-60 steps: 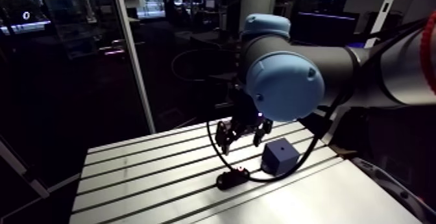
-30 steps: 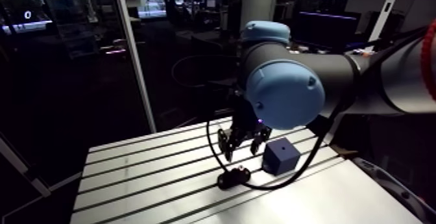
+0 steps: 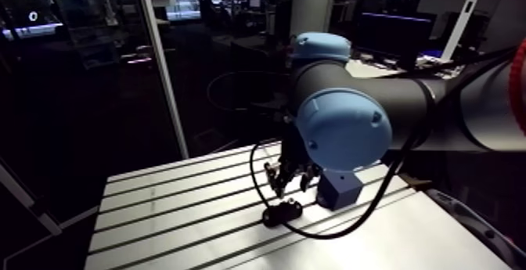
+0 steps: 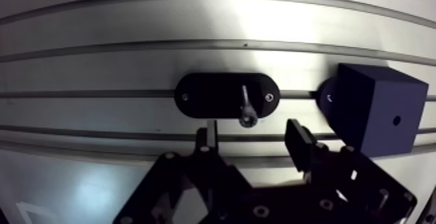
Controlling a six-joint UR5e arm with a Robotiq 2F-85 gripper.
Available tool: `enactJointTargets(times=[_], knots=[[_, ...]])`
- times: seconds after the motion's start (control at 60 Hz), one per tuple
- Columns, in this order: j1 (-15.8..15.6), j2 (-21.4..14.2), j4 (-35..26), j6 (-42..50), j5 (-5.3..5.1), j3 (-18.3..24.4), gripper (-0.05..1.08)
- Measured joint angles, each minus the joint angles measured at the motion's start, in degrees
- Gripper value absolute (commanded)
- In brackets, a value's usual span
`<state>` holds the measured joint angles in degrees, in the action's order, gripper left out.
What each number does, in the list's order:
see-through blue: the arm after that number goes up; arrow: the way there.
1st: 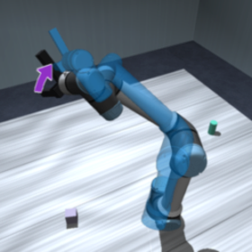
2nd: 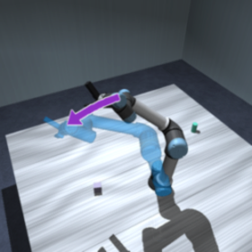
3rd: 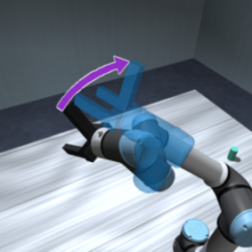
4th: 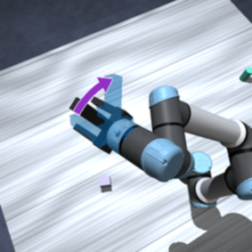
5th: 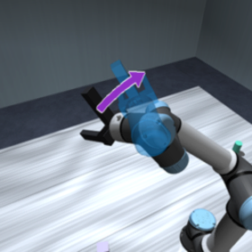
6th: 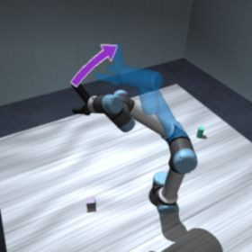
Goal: Pick up the M10 bolt and insert it into the hole until fully seated.
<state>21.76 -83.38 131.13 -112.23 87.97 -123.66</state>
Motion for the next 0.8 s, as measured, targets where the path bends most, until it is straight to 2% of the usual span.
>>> enactJointTargets(times=[0.567,0.8], knots=[[-0.1,2.3,1.6,0.4,0.24,0.2,0.44],[-0.5,2.9,1.8,0.6,1.02,0.3,0.45]])
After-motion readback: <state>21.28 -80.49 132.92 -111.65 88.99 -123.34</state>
